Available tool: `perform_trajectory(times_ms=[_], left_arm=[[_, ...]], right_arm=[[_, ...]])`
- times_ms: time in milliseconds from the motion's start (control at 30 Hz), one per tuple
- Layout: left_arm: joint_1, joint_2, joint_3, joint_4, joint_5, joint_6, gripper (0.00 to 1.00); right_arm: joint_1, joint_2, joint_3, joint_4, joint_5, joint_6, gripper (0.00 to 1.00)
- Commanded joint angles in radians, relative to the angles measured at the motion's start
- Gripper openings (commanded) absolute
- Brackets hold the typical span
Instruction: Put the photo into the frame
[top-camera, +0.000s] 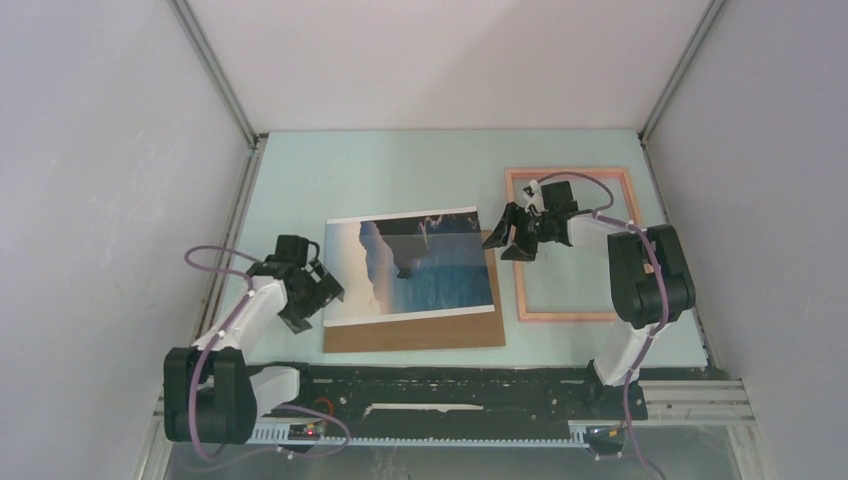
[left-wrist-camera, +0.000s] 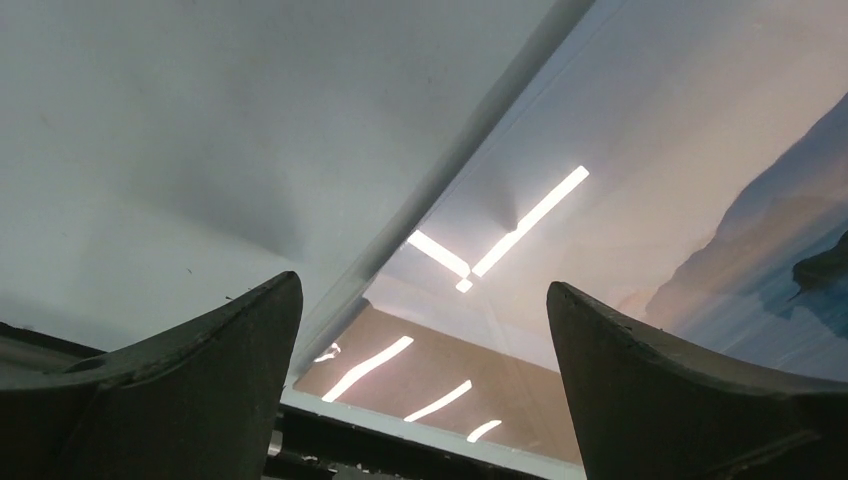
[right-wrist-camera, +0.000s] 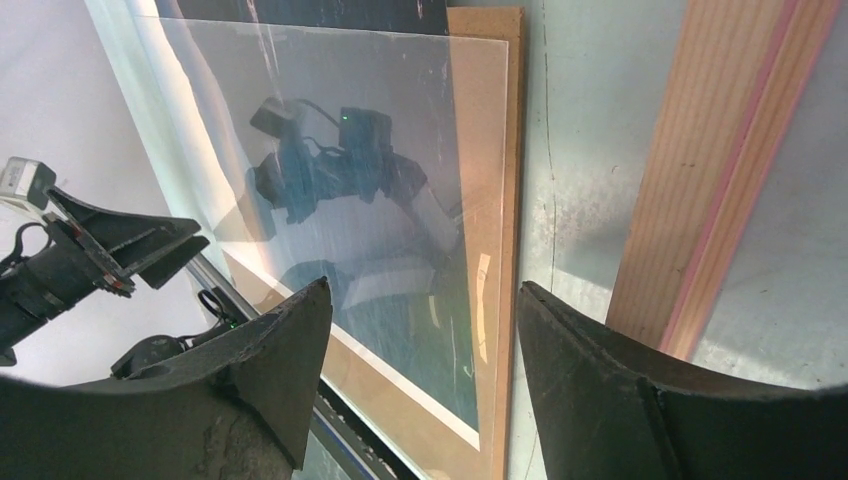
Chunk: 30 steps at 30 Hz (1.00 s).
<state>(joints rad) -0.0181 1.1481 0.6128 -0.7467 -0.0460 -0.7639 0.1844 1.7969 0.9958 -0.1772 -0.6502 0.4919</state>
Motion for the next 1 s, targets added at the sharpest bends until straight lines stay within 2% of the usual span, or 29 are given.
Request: perform_trajectory(times_ms=[0,200,300,400,533,667,733,967], left_arm=[[-0.059,-0.059,-0.041,-0.037,0.01,-0.105,1.0],[-0.182,-0.035,0.016,-0.029,0.07,-0.162,1.0],[-0.199,-0.052,0.04,-0.052,0.068,-0.177,1.0],[-0.198,-0.091,0.029,-0.057,0.067,-0.184,1.0],[-0.176,-0.156,0.049,-0.143,-0.168,-0.168,1.0],[-0.069,-0.124,-0.003,-0.087,-0.129,-0.139,1.0],[-0.063,-0.094,-0.011,-0.057,-0.135,-0.127,1.0],[-0.076,-0.025,-0.04,0.002,-0.019,-0.119,1.0]], right_arm=[[-0.005,-0.044,0.002,-0.011,0.013,-0.024,0.76],[-0.006,-0.029,0.003,-0.016,0.026,-0.026,0.77],[-0.009,-0.031,0.003,-0.018,0.023,-0.027,0.76],[-0.011,-0.034,0.003,-0.018,0.02,-0.028,0.76],[-0.01,-0.031,0.003,-0.012,0.01,-0.025,0.76],[-0.008,-0.037,0.002,-0.011,0.007,-0.027,0.76],[-0.009,-0.039,0.003,-0.012,0.008,-0.029,0.76],[-0.01,-0.038,0.002,-0.009,0.004,-0.026,0.76]])
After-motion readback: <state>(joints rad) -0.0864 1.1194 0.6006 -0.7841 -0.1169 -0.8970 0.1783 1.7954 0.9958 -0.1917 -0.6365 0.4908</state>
